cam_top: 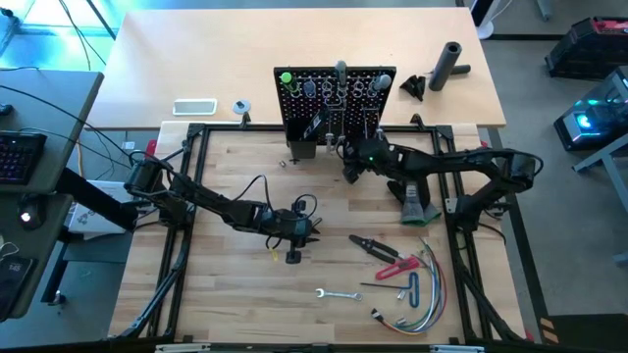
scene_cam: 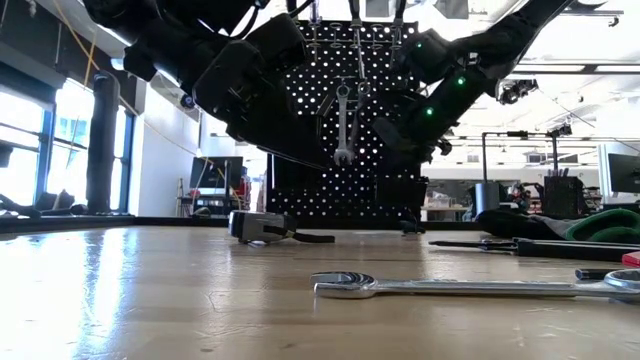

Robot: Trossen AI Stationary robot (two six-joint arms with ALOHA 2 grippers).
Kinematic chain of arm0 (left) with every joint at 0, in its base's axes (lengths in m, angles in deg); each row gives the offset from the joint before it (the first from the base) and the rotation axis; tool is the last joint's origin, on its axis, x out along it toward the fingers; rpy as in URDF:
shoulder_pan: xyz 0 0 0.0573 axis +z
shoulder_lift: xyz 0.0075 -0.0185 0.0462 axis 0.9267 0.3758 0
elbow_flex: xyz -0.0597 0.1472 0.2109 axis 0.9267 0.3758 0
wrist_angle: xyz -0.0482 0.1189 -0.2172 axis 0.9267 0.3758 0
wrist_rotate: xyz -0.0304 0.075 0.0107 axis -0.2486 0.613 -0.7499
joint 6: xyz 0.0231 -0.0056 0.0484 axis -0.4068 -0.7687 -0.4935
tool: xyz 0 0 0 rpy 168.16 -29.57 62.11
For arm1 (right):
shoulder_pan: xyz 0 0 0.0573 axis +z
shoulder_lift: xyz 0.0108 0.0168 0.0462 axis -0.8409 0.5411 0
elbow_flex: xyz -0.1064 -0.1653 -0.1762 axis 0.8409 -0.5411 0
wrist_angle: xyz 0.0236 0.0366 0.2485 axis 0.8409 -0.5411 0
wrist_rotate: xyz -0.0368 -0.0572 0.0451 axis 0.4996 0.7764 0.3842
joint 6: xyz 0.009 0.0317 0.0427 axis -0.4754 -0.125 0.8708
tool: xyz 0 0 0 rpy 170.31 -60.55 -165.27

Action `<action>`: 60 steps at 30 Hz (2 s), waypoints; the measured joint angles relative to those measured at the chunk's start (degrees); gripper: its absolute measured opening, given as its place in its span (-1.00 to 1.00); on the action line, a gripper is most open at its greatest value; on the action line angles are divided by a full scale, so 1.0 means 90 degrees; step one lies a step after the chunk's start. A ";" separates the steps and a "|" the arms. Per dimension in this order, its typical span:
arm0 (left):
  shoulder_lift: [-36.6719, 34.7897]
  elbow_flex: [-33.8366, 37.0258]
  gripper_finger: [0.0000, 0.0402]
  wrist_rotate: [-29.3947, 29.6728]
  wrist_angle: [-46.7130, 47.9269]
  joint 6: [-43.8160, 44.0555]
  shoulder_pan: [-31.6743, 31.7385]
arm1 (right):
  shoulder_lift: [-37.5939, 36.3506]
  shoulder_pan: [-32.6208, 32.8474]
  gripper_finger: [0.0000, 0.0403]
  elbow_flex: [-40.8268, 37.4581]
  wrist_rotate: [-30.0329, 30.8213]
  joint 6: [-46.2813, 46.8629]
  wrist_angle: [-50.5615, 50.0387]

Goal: Hang tools onto peg board
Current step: Put the silver socket driver on the right black bin on the peg board

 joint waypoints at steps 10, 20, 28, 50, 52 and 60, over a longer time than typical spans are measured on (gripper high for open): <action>0.0001 0.0000 -0.58 -0.0007 0.0015 0.0058 -0.0034 | -0.0197 0.0014 -0.04 0.0010 -0.0238 0.0003 -0.0061; 0.0002 0.0000 -0.58 -0.0362 -0.0361 0.0000 -0.0033 | -0.1291 0.0522 -0.08 0.0007 -0.0914 0.0009 -0.0686; 0.0002 0.0000 -0.58 -0.0817 -0.0981 -0.0168 -0.0104 | -0.2013 0.1325 -0.08 0.0005 -0.1686 0.0534 -0.1889; 0.0004 0.0000 -0.58 -0.0894 -0.1539 -0.0228 -0.0094 | -0.2166 0.2770 -0.08 -0.0002 -0.0816 0.1157 -0.2926; 0.0004 0.0000 -0.58 -0.0896 -0.1445 -0.0228 -0.0094 | -0.2166 0.2748 -0.08 -0.0002 -0.0813 0.1154 -0.2940; 0.0004 0.0000 -0.58 -0.0619 -0.1138 -0.0382 -0.0096 | -0.2275 0.2716 -0.08 -0.0002 -0.0280 0.1137 -0.3627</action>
